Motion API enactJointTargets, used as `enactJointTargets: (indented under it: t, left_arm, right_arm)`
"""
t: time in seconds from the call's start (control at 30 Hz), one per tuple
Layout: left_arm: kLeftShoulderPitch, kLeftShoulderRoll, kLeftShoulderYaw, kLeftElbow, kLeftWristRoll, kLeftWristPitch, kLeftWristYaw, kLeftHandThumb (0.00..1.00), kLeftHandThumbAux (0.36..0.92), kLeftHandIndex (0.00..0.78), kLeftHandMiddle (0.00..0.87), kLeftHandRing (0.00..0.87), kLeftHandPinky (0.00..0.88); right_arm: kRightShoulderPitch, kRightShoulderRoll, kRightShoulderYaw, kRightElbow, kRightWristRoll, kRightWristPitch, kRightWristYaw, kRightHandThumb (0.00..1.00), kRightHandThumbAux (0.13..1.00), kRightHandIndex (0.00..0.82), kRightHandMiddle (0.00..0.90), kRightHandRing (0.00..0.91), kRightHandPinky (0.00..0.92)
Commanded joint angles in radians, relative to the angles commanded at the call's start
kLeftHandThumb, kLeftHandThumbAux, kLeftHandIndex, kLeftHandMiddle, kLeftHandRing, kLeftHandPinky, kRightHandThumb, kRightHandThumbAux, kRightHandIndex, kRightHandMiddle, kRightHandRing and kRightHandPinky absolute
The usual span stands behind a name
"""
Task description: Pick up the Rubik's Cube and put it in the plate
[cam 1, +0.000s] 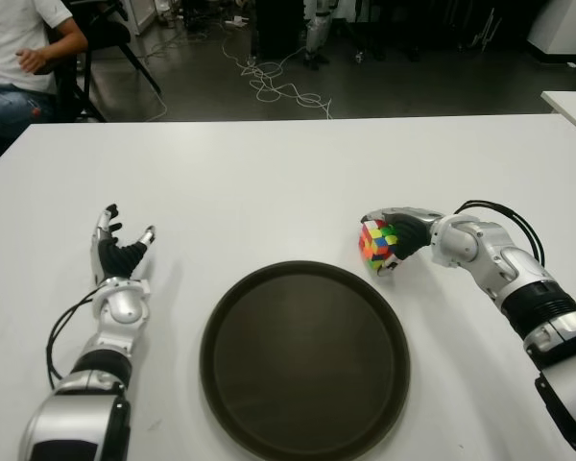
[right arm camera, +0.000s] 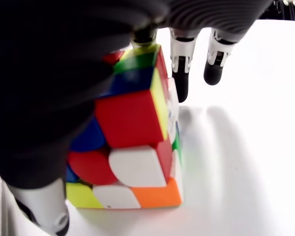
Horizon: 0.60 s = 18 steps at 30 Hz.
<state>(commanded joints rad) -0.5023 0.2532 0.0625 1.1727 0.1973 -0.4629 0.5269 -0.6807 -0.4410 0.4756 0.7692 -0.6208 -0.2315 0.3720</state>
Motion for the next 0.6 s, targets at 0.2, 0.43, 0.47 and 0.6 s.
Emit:
enactJointTargets:
  t: [0.2, 0.43, 0.47, 0.6]
  left_arm:
    - [0.000, 0.001, -0.002, 0.001, 0.003, 0.001, 0.001, 0.000, 0.718, 0.099, 0.139, 0.131, 0.116]
    - [-0.001, 0.005, -0.009, 0.002, 0.011, 0.006, 0.006, 0.000, 0.714, 0.095, 0.146, 0.147, 0.165]
    - [-0.001, 0.005, -0.009, 0.003, 0.012, 0.007, 0.008, 0.000, 0.714, 0.095, 0.145, 0.148, 0.166]
    - [-0.002, 0.004, -0.007, 0.002, 0.010, 0.008, 0.008, 0.000, 0.723, 0.093, 0.137, 0.138, 0.143]
  right_arm:
    - [0.002, 0.000, -0.003, -0.002, -0.002, 0.003, -0.003, 0.000, 0.737, 0.117, 0.150, 0.139, 0.065]
    - [0.001, 0.001, -0.005, -0.011, -0.002, 0.025, -0.001, 0.000, 0.751, 0.097, 0.142, 0.135, 0.077]
    - [0.001, 0.000, -0.006, -0.010, 0.001, 0.022, -0.002, 0.000, 0.752, 0.097, 0.142, 0.135, 0.078]
    - [-0.001, -0.003, -0.010, -0.002, 0.010, 0.009, 0.002, 0.000, 0.759, 0.097, 0.143, 0.137, 0.083]
